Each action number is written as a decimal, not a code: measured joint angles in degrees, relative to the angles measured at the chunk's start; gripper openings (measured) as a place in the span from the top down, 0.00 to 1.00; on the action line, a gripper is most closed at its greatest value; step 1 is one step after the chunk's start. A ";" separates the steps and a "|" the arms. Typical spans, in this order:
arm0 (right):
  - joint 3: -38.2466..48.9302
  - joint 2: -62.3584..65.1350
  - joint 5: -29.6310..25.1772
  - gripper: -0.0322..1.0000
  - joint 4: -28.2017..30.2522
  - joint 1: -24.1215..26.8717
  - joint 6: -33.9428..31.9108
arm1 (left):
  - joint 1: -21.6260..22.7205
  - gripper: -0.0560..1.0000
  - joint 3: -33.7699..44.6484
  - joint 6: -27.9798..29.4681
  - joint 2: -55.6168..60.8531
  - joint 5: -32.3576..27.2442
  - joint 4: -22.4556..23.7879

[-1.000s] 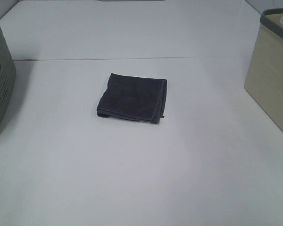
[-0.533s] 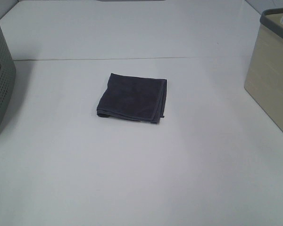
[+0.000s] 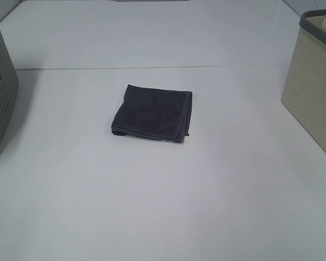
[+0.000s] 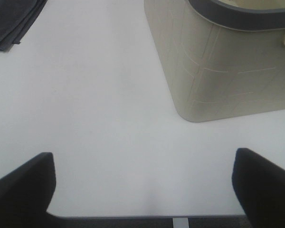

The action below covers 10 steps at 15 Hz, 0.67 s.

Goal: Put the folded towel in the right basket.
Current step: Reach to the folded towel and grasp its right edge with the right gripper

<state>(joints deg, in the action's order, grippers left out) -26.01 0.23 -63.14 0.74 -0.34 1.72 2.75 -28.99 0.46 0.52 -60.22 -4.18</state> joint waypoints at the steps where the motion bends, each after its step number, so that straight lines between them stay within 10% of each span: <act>1: 0.00 0.00 0.00 0.03 0.00 0.00 0.00 | 0.00 0.01 0.00 0.00 0.00 0.00 0.00; 5: -0.86 -1.09 0.00 0.03 0.00 0.00 -0.34 | 0.00 0.01 0.00 0.00 0.00 0.00 0.00; 10: -24.29 -36.90 -0.92 0.04 -0.74 0.00 -7.39 | 0.00 0.01 0.00 0.00 0.00 0.00 0.00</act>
<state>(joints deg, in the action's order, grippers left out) -50.31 -36.67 -64.06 0.00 -0.34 -5.67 2.75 -28.99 0.46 0.52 -60.22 -4.18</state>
